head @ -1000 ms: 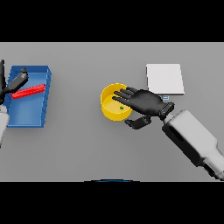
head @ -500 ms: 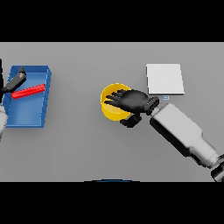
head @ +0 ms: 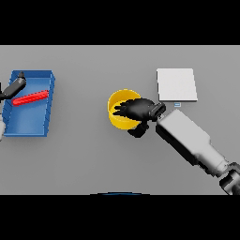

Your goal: Pick up the red beaker and tilt it to pour out 1 green nut into yellow bowl. Pick up the yellow bowl and place it on the metallic measuring scale.

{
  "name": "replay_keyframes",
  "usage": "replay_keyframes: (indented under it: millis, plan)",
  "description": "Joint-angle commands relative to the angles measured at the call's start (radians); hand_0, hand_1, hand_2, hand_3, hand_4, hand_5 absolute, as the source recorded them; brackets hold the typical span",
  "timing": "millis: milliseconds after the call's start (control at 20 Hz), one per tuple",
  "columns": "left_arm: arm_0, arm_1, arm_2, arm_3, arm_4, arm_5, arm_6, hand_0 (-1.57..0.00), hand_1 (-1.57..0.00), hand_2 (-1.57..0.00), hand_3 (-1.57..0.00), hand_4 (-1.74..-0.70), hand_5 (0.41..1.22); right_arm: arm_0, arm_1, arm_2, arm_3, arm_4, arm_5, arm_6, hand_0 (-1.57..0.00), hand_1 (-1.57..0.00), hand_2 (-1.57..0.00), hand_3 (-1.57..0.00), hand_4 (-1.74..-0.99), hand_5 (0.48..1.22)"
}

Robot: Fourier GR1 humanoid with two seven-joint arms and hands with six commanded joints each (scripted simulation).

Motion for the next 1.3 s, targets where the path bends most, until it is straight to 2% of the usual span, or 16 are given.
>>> replay_keyframes:
  millis: [0, 50, 100, 150, 250, 350, 450, 550, 750, 900, 1000, 1150, 1250]
  plan:
    - [0.005, -0.002, 0.001, 0.008, 0.0, 0.004, -0.005, 0.0, 0.0, 0.0, 0.0, -0.75, 0.7, 0.001, 0.004, -0.007, 0.008, -0.004, 0.01, 0.019, 0.0, -0.01, -0.04, -0.1, -1.293, 0.776]
    - [0.0, -0.001, 0.0, 0.005, -0.005, 0.006, 0.003, 0.0, 0.0, 0.0, 0.0, -0.75, 0.701, -0.007, 0.01, -0.011, 0.021, -0.003, 0.014, 0.037, -0.03, -0.04, -0.07, -0.14, -1.302, 0.805]
    - [-0.006, -0.011, -0.005, 0.002, -0.006, 0.01, 0.011, 0.0, 0.0, 0.0, 0.0, -0.75, 0.701, -0.008, 0.013, -0.008, 0.028, 0.0, 0.008, 0.032, -0.16, -0.14, -0.15, -0.18, -1.321, 0.839]
    - [-0.004, -0.011, -0.002, 0.005, -0.004, 0.012, 0.011, 0.0, 0.0, 0.0, 0.0, -0.75, 0.7, -0.005, 0.005, -0.008, 0.013, -0.006, 0.02, 0.019, -0.44, -0.42, -0.38, -0.24, -1.351, 0.915]
    - [-0.006, -0.008, -0.001, 0.003, -0.006, 0.013, 0.012, 0.0, 0.0, 0.0, 0.0, -0.76, 0.704, 0.003, 0.005, -0.002, 0.007, -0.008, 0.019, 0.008, -0.85, -0.84, -0.81, -0.4, -1.463, 1.025]
    - [0.0, -0.007, -0.005, -0.004, -0.011, 0.013, 0.014, 0.0, 0.0, 0.0, 0.0, -0.76, 0.701, -0.003, -0.004, 0.001, 0.012, -0.018, 0.032, -0.016, -1.11, -1.1, -1.08, -0.71, -1.557, 1.096]
    - [-0.006, -0.003, -0.005, 0.001, -0.008, 0.005, 0.014, 0.0, 0.0, 0.0, 0.0, -0.75, 0.698, -0.003, -0.011, 0.001, -0.004, -0.03, 0.056, -0.008, -1.28, -1.27, -1.18, -1.01, -1.623, 1.141]
    - [0.004, -0.001, -0.007, 0.0, -0.011, 0.007, 0.004, 0.0, 0.0, 0.0, 0.0, -0.75, 0.692, 0.007, -0.023, 0.007, -0.019, -0.035, 0.045, -0.007, -1.38, -1.38, -1.23, -1.21, -1.666, 1.17]
    - [0.003, -0.001, -0.01, -0.01, -0.01, 0.0, 0.014, 0.0, 0.0, 0.0, 0.0, -0.74, 0.688, -0.002, -0.021, 0.002, -0.014, -0.052, 0.037, -0.006, -1.49, -1.49, -1.29, -1.39, -1.71, 1.2]
    - [0.0, -0.006, -0.013, -0.001, -0.016, 0.008, 0.011, 0.0, 0.0, 0.0, 0.0, -0.73, 0.685, -0.002, -0.038, 0.0, -0.042, -0.06, 0.037, -0.011, -1.53, -1.53, -1.31, -1.4, -1.725, 1.21]
    - [-0.004, -0.005, -0.013, -0.002, -0.016, 0.009, 0.002, 0.0, 0.0, 0.0, 0.0, -0.73, 0.69, -0.002, -0.042, -0.008, -0.072, -0.066, 0.053, 0.025, -1.55, -1.55, -1.36, -1.34, -1.731, 1.214]
    - [-0.005, 0.008, -0.005, 0.003, -0.013, 0.003, 0.001, 0.0, 0.0, 0.0, 0.0, -0.74, 0.69, -0.012, -0.082, -0.037, -0.129, -0.088, 0.09, 0.042, -1.56, -1.56, -1.4, -1.27, -1.736, 1.217]
    - [-0.001, 0.005, -0.01, -0.007, -0.014, 0.0, 0.007, 0.0, 0.0, 0.0, 0.0, -0.73, 0.697, -0.023, -0.093, -0.064, -0.17, -0.105, 0.109, 0.075, -1.56, -1.56, -1.42, -1.24, -1.738, 1.219]
